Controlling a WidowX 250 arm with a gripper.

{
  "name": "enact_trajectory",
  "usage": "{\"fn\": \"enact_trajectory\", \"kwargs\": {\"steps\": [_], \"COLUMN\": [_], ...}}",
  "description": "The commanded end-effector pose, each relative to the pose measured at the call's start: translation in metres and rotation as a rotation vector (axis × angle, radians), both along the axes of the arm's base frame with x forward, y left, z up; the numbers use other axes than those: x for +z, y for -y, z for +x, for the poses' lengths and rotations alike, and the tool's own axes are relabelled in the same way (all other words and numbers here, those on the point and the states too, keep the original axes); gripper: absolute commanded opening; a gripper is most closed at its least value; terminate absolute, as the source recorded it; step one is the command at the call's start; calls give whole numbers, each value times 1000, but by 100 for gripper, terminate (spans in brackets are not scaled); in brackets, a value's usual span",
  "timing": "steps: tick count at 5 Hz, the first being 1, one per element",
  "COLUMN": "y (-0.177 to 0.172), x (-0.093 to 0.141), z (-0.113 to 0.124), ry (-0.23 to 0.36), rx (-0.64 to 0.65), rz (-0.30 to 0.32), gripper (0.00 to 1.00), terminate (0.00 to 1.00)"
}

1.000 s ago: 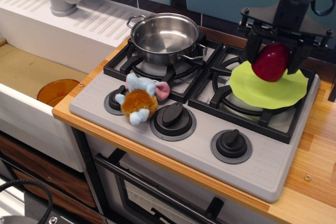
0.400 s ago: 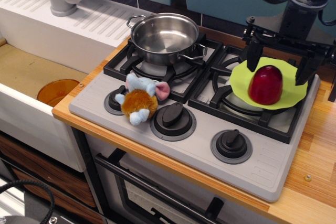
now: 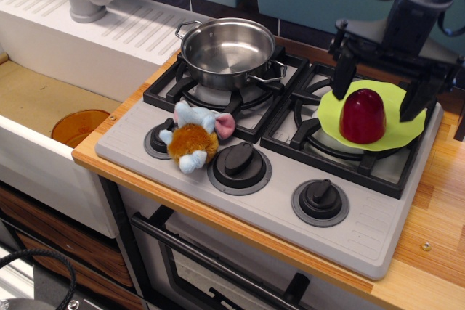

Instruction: Put sweetpotato on plate and stuffedelephant in pot or pan on stove

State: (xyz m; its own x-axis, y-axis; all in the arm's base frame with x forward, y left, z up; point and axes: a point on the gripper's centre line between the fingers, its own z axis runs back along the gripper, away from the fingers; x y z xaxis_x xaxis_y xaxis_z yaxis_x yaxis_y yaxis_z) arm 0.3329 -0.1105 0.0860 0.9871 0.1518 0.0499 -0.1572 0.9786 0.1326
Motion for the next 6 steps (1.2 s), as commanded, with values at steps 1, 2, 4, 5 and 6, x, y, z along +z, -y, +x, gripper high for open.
{"fn": "enact_trajectory", "kwargs": {"steps": [1, 2, 4, 5, 6], "y": [-12, -12, -12, -51, -78], "x": [77, 77, 77, 90, 100], "z": [-1, -1, -1, -7, -2], "ry": [55, 55, 55, 133, 199], "rx": [-55, -55, -55, -1, 22], "rz": [-1, -1, -1, 62, 92], "gripper": [100, 100, 100, 100, 100], "terminate": [0, 0, 0, 0, 0]}}
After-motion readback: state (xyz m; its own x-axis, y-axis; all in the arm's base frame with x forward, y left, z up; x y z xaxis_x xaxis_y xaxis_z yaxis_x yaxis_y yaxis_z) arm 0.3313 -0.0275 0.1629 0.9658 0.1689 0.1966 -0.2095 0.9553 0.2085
